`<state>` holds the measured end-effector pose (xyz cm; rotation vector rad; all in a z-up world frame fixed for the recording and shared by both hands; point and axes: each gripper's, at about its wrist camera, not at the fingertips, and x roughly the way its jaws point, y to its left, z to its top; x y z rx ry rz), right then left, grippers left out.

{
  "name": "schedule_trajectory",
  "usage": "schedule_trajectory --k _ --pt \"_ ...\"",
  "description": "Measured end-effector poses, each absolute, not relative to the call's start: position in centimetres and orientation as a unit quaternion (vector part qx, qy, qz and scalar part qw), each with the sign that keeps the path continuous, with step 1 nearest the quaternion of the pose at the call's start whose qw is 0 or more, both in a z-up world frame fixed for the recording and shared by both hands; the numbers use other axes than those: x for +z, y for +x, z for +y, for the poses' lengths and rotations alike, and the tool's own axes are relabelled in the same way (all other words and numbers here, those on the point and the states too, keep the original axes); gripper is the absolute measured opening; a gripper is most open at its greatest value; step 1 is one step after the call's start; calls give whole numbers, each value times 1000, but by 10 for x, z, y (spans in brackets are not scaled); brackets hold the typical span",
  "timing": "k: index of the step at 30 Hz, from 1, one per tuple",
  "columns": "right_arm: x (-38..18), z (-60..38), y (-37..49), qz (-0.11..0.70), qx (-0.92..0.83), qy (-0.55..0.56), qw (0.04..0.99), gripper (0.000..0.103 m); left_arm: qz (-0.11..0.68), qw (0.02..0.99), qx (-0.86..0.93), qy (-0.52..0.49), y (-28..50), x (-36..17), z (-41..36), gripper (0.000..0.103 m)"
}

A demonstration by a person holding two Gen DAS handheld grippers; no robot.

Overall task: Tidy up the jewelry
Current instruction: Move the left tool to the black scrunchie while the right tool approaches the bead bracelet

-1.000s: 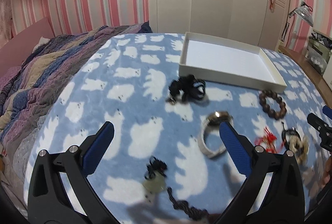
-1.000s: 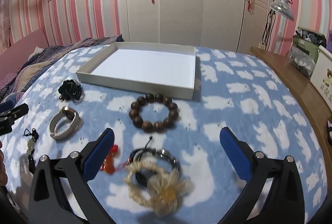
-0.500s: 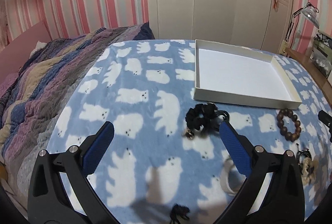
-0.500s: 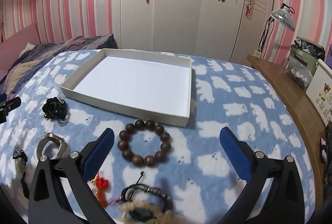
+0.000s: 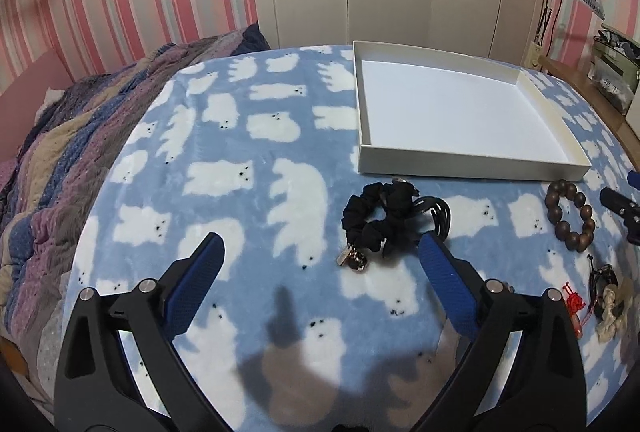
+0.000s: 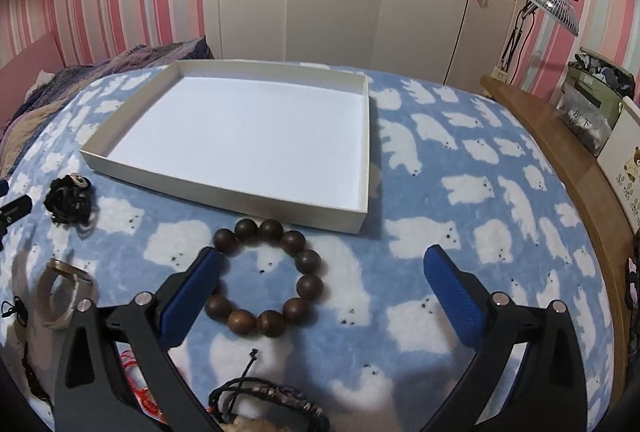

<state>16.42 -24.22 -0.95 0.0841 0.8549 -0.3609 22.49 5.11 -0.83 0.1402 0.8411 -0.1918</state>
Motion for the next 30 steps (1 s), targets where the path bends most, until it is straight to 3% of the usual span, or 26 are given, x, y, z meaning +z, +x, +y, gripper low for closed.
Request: schedule_trajectory --k 4,14,18,25,30 --pt "-16 -246 170 421 -175 44 889 101 420 899 -105 62 236 -11 47 89" --pt "-28 -257 178 431 -177 55 883 101 429 891 -133 73 242 -17 25 85" --pt "-30 -259 178 432 -177 57 883 101 434 888 -134 65 246 -17 27 72" --pt "-32 -261 179 435 -178 61 881 101 445 884 -134 60 251 -23 28 64" --pt "-31 -260 180 435 -180 58 881 101 439 885 -142 69 248 -21 23 64"
